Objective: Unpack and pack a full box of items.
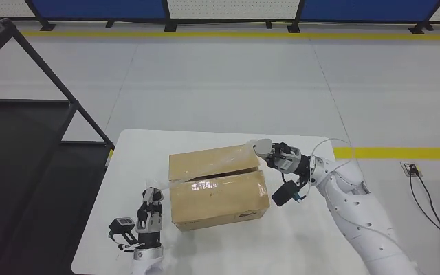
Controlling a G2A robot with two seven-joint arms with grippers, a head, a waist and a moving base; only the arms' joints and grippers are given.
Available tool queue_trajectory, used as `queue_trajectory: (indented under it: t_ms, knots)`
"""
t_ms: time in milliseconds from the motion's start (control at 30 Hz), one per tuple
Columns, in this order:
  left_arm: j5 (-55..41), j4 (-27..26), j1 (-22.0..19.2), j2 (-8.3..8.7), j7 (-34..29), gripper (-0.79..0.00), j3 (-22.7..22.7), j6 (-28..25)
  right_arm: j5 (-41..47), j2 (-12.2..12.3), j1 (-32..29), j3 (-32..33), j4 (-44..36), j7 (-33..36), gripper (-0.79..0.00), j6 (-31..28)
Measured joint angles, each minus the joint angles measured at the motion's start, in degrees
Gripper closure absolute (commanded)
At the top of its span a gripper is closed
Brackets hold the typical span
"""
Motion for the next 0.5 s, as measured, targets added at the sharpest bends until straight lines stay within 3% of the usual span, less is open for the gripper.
queue_trajectory:
  t_ms: [500]
  knots:
    - [4.6,0.8,-0.1,-0.84,1.0,0.000,-2.1,5.0,-3.7,0.9,-1.9,-1.0,-1.6,3.7,0.000,-2.9]
